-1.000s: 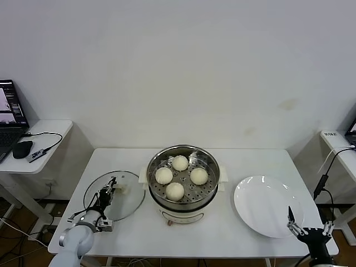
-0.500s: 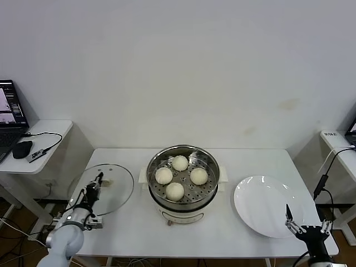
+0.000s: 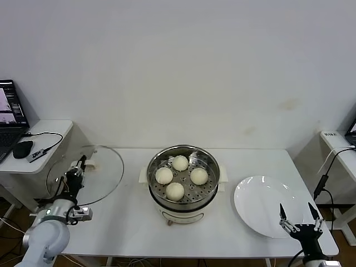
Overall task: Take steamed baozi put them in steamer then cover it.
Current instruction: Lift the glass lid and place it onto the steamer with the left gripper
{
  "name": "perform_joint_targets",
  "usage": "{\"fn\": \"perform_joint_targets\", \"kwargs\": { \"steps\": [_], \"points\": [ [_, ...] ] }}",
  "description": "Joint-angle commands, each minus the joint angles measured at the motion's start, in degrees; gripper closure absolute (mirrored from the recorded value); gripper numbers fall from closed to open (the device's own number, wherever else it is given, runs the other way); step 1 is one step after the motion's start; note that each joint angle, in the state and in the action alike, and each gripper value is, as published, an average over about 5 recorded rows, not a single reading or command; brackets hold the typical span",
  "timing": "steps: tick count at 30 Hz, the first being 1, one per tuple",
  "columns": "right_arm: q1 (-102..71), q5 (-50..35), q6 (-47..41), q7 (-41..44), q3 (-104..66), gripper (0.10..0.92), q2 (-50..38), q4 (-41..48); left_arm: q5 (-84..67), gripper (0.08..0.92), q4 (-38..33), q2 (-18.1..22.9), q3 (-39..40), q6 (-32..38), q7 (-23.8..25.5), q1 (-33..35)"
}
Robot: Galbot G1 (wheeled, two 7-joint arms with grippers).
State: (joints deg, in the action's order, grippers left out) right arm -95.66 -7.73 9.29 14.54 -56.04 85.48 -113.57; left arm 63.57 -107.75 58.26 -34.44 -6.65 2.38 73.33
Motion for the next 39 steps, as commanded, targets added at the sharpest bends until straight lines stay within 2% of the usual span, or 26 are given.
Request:
{"fn": "perform_joint_targets", "kwargs": {
  "steps": [1,5,8,17,29,39],
  "points": [
    [0.06,4.17,0.22,0.11,0.38,0.203,0.18,-0.28,-4.83,0.873,-15.69,-2.33,13.11,-11.61,7.12,-1.45],
    [0.27,6.56,0.36,0.11,0.33,0.203,0.49,-0.34,-0.73,0.873,-14.01,0.14,23.03,-14.95,9.29,-6.56],
    [0.75,8.50,0.53,-0.09,0.98,0.203,1.19,-0.09,4.09,0.873,-11.86,3.64,28.49,-16.74,11.13,-10.53],
    [1.54,11.83,1.30,-0.48,4.12,0.203,2.35,1.77,17.27,0.873,-5.20,17.63,33.60,-18.45,15.31,-16.61],
    [2.00,12.49,1.31,-0.48,5.08,0.203,2.63,2.93,24.84,0.873,0.08,25.98,35.93,-19.18,16.91,-18.12],
    [2.04,11.89,1.19,-0.36,5.90,0.203,2.59,3.44,27.69,0.873,3.53,28.89,36.62,-18.96,16.57,-18.05]
  ]
}}
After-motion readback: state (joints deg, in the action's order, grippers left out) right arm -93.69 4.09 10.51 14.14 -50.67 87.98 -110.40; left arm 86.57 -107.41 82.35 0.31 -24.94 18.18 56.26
